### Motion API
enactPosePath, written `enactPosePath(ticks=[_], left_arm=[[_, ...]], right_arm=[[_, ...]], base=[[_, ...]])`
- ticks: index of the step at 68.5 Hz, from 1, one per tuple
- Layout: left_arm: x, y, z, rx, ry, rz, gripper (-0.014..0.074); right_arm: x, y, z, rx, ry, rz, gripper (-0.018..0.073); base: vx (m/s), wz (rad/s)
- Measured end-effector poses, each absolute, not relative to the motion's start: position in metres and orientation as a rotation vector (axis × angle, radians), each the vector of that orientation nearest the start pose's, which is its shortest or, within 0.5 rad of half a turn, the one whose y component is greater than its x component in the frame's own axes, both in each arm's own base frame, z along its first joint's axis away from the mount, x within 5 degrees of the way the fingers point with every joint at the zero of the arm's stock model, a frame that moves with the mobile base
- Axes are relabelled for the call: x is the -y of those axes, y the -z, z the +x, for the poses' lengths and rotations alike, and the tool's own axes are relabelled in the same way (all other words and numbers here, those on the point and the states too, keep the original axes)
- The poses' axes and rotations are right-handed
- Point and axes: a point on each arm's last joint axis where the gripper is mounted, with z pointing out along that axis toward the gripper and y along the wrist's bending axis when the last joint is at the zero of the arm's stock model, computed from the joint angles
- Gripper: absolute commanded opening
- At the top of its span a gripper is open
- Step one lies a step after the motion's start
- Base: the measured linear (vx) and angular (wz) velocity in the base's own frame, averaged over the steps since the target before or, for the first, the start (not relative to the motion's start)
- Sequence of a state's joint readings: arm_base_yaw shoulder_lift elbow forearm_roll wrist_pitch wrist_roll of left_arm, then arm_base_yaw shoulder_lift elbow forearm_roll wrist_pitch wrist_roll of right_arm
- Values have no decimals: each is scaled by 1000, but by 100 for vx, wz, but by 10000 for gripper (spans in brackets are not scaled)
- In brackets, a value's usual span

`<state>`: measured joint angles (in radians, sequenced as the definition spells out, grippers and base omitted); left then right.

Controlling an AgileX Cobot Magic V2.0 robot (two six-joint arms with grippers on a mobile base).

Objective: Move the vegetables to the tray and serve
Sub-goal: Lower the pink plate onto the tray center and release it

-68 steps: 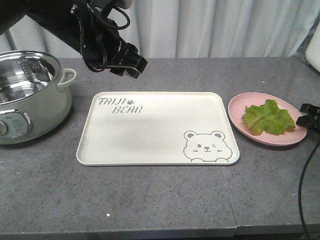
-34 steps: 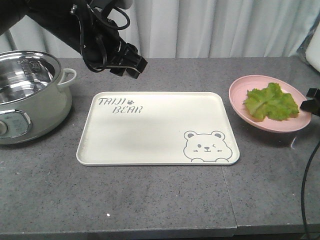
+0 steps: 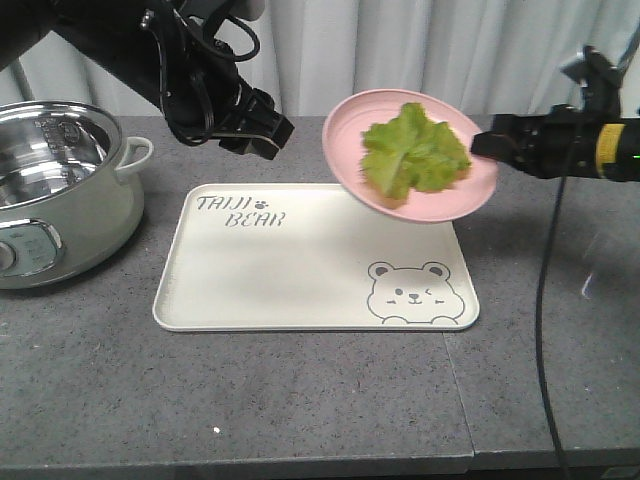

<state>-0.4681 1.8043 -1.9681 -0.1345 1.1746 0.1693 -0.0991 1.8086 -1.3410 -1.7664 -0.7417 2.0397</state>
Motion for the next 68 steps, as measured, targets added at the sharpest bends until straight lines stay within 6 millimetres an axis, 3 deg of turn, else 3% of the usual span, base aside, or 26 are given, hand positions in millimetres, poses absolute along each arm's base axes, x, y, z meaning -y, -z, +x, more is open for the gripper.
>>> enactPosePath(ticks=[10,25,39,57,68], left_arm=[[188,-400,347,-2387,300,774,376],[188,-400,347,-2387,300,774,376],[188,-400,347,-2387,300,774,376],[188,-400,347,-2394,299,777,376],[188,-400,346,-2396,299,778,376]], right_arm=[[-77,-264,412,-2112,-837,-201,-2],[-121,-213,420,-2218,-808,-248,15],[-128,-193,422,-2264,-813,-255,119],[-127,-192,422,-2265,-809,-252,402],[-127,-192,422,-2265,-809,-252,449]], base=[[0,0],[0,0],[0,0],[0,0],[0,0]])
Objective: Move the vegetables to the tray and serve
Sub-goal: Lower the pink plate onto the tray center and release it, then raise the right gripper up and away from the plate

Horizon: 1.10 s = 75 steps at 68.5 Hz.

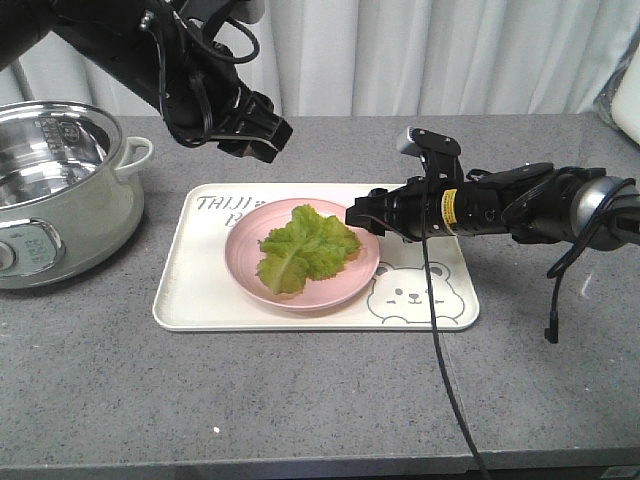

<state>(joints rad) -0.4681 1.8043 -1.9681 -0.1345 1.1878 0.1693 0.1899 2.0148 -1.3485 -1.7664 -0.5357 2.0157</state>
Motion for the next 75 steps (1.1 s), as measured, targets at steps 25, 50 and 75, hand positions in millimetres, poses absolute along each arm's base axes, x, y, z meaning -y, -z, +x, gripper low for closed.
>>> enactPosePath(ticks=[25,50,75], left_arm=[[188,-400,346,-2396,299,778,376],[188,-400,346,-2396,299,778,376],[188,-400,346,-2396,299,778,376]], right_arm=[[-125,-208,421,-2218,-767,-280,447],[-119,-274,402,-2064,-779,-332,447],[-113,-344,368,-1890,-785,-403,447]], base=[[0,0],[0,0],[0,0]])
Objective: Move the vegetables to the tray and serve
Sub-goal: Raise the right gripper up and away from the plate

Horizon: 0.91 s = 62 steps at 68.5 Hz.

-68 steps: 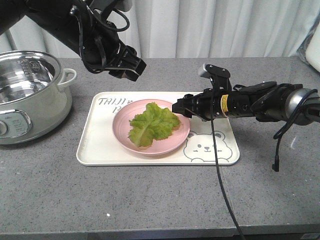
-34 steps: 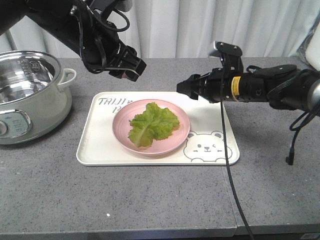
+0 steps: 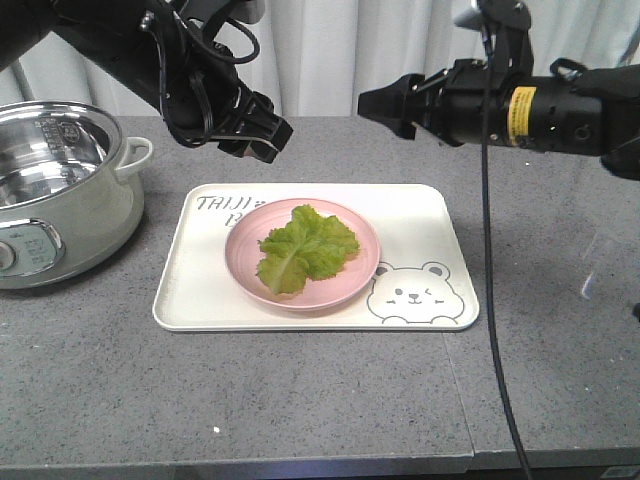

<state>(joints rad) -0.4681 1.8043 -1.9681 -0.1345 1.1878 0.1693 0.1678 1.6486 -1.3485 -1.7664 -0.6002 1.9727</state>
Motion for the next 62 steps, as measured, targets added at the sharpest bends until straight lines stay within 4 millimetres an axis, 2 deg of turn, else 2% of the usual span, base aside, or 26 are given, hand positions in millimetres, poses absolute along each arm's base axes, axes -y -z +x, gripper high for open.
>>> enactPosePath(ticks=[10,19,23,32,62], left_arm=[[188,-400,346,-2396,299,778,376],[188,-400,346,-2396,299,778,376],[188,-400,346,-2396,299,778,376],[188,-400,346,-2396,299,778,376],[188,-400,346,-2396,299,778,376]], right_arm=[[-107,-361,361,-1820,-764,-413,447],[-107,-374,361,-1676,-767,-416,445],[-107,-376,361,-1617,-776,-404,444],[-105,-375,362,-1526,-682,-461,444],[-99,-381,363,-1493,-560,-440,444]], base=[[0,0],[0,0],[0,0],[0,0],[0,0]])
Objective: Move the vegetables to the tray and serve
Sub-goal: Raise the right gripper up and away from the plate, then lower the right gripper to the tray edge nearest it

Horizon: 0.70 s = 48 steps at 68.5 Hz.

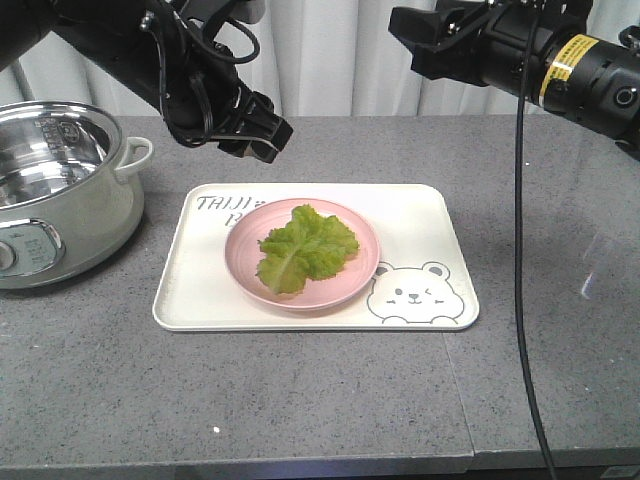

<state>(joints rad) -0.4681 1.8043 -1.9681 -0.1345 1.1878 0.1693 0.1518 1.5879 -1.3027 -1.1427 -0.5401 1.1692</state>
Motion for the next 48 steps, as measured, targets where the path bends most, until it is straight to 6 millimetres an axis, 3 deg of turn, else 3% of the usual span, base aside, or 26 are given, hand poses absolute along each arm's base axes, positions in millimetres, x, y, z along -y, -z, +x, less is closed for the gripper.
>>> enactPosePath(ticks=[16,26,48], left_arm=[[188,-400,346,-2396,299,778,376],[188,-400,346,-2396,299,778,376],[188,-400,346,-2396,299,778,376]], right_arm=[[-88,-391,369,-1389,-423,-349,444],[-82,-393,371,-1347,-273,-380,444],[-75,-388,375,-1409,-186,-338,444]], base=[[0,0],[0,0],[0,0]])
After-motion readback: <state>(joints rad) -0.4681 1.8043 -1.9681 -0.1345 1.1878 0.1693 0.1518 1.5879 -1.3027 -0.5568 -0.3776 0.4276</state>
